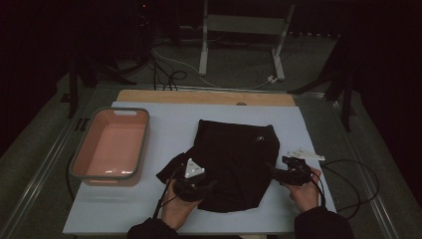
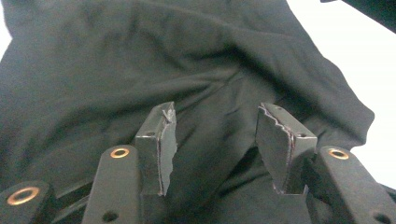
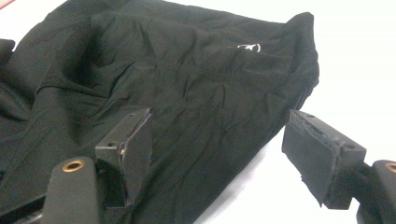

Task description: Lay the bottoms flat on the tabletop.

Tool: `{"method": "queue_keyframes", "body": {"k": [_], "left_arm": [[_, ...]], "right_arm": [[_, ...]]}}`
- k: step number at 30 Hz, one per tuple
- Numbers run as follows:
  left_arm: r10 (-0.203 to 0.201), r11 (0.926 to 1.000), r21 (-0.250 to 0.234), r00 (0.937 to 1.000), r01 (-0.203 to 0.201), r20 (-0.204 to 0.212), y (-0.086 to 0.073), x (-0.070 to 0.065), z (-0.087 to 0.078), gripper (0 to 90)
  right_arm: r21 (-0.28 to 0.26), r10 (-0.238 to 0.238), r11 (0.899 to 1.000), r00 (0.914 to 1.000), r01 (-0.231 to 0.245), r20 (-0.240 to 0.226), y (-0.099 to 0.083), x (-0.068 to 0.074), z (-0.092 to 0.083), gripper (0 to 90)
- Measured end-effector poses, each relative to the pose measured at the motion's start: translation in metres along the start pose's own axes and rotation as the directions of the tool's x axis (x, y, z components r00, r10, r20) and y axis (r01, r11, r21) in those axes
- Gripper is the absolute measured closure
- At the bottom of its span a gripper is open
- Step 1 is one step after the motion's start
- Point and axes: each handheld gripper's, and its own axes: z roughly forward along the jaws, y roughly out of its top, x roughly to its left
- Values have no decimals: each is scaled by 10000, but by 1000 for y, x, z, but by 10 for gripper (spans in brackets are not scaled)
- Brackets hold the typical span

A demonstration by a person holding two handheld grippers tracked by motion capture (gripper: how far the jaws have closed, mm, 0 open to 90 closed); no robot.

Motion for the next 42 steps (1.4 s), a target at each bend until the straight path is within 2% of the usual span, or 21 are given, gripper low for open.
{"method": "queue_keyframes", "body": {"k": [5, 8, 12, 14, 15, 17, 19, 22, 24, 26, 28, 30, 36, 42], "left_arm": [[262, 9997, -41, 9993, -261, 278, 13, -13, 17, 480], [255, 9997, 38, 9990, -257, 368, 21, -18, 27, 467], [-103, 9999, 127, 9989, 97, 461, 30, -20, 42, 441], [-218, 9995, 211, 9995, 214, 206, 32, -21, 49, 383], [-382, 9989, 262, 9992, 378, 152, 33, -21, 53, 314], [-698, 9972, 300, 9970, 688, 338, 34, -20, 58, 302], [-757, 9958, 566, 9957, 727, 531, 35, -21, 67, 308], [-824, 9938, 817, 9929, 754, 858, 37, -22, 75, 373], [-868, 9923, 976, 9903, 762, 1089, 38, -22, 78, 451], [-839, 9917, 1066, 9894, 713, 1185, 40, -21, 80, 566], [-751, 9923, 1072, 9892, 617, 1260, 42, -19, 80, 755], [-829, 9928, 960, 9896, 718, 1172, 45, -16, 79, 863], [-1074, 9931, 557, 9914, 1034, 753, 57, 0, 72, 889], [-1555, 9878, 36, 9875, 1555, 252, 69, 18, 66, 889]], "right_arm": [[5, 26, 10000, 10000, -26, -58, 0, -1, 0, 246], [1, 18, 10000, 10000, -18, -12, -1, -1, 0, 246], [3, 34, 10000, 10000, -34, 1, -1, -2, 0, 246], [4, 38, 10000, 10000, -38, -6, -1, -2, 0, 246], [8, 41, 10000, 10000, -41, -10, -1, -2, 0, 246], [5, 40, 10000, 10000, -40, -11, -1, -2, 0, 246], [23, 57, 10000, 10000, -57, -11, -1, -2, 0, 246], [13, 41, 10000, 10000, -41, -28, -1, -1, 0, 246], [3, 24, 10000, 10000, -24, -28, -1, -1, 0, 246], [0, 20, 10000, 10000, -20, -26, -1, -1, 0, 246], [5, 34, 10000, 10000, -34, -31, -1, -1, 0, 246], [-20, 17, 10000, 10000, -17, -48, -1, -1, 0, 246], [1, -10, 10000, 10000, 10, -63, 0, 1, 0, 246], [46, -100, 9999, 9999, 100, -139, 0, 4, 2, 246]]}}
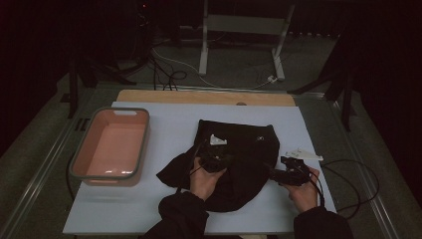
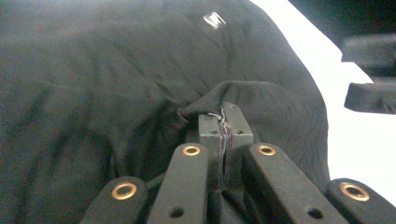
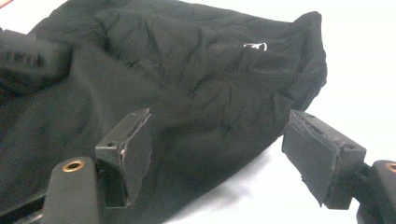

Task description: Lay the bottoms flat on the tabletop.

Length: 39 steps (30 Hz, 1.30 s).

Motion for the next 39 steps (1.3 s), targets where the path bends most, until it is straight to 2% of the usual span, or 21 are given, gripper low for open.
{"method": "queue_keyframes", "body": {"k": [5, 8, 11, 15, 17, 19, 29, 39], "left_arm": [[-333, 9990, -324, 9985, 319, -434, 11, 13, -3, 890], [-321, 9983, -504, 9953, 276, -913, 14, 18, -3, 889], [-312, 9984, -506, 9938, 259, -1064, 13, 19, 1, 859], [-37, 9990, -456, 9956, -6, -941, 10, 15, 1, 568], [83, 9991, -414, 9964, -118, -844, 10, 12, -2, 480], [124, 9990, -415, 9966, -158, -819, 8, 9, -6, 433], [487, 9985, -248, 9987, -491, -168, -12, -9, -25, 405], [746, 9972, 42, 9965, -748, 369, -33, -28, -25, 417]], "right_arm": [[42, -70, 10000, 10000, 70, -19, 0, 2, 1, 247], [55, -97, 9999, 9999, 98, -53, 0, 2, 1, 247], [56, -119, 9999, 9999, 119, -21, 0, 2, 2, 247], [58, -87, 9999, 10000, 87, -15, 0, 2, 1, 246], [46, -49, 10000, 10000, 50, -46, 0, 2, 1, 246], [51, -85, 10000, 10000, 85, -37, 0, 2, 1, 246], [25, -82, 10000, 10000, 82, -25, 0, 2, 0, 246], [16, -81, 10000, 10000, 81, -35, 0, 2, 0, 246]]}}
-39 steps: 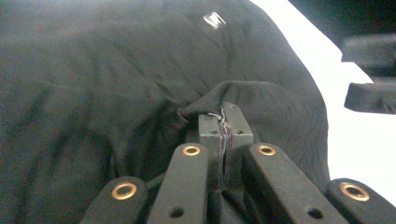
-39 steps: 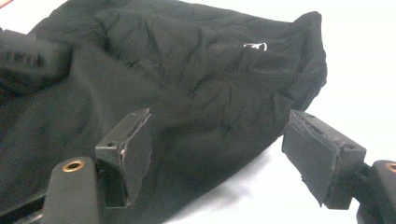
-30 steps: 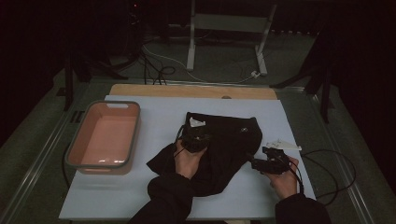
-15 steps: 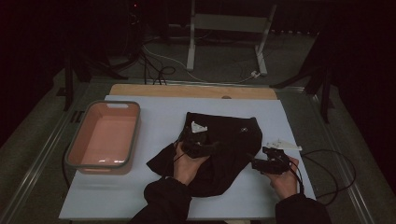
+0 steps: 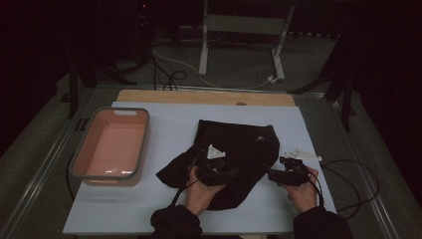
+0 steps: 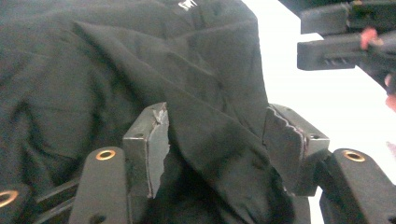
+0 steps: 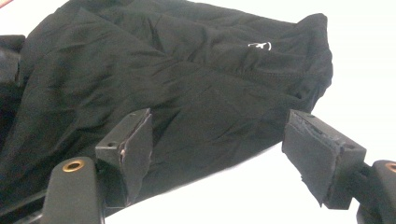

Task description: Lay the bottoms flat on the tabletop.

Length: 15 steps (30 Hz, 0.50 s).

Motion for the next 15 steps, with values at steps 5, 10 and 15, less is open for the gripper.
{"method": "queue_keyframes", "body": {"k": [5, 10, 15], "left_arm": [[-16, 9998, 174, 9998, 13, 173, -9, -7, 6, 392], [121, 9980, 616, 9996, -136, 244, -14, -13, 18, 218], [301, 9927, 1166, 9995, -312, 115, -16, -11, 28, 210]], "right_arm": [[4, 1, 10000, 10000, -1, 3, 0, 0, 0, 246], [17, 6, 10000, 10000, -6, -1, 0, 0, 0, 246], [23, 15, 10000, 10000, -15, -10, 0, 0, 0, 246]]}}
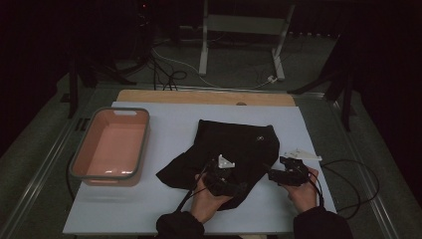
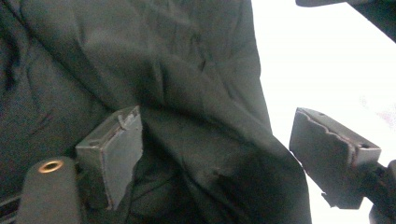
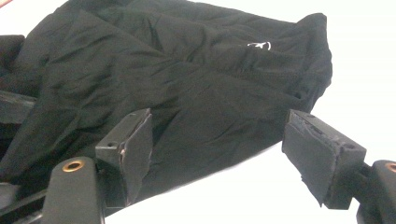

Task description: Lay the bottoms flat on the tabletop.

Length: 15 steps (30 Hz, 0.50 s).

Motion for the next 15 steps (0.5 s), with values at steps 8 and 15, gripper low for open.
{"method": "queue_keyframes", "body": {"k": [8, 15], "left_arm": [[230, 9988, 422, 9987, -249, 455, 11, 6, -2, 840], [133, 9989, -455, 9991, -114, 414, 34, 13, -23, 875]], "right_arm": [[-19, -19, 10000, 10000, 19, 28, 0, 0, 0, 246], [-50, 10, 10000, 10000, -10, 30, 0, -1, -1, 247]]}}
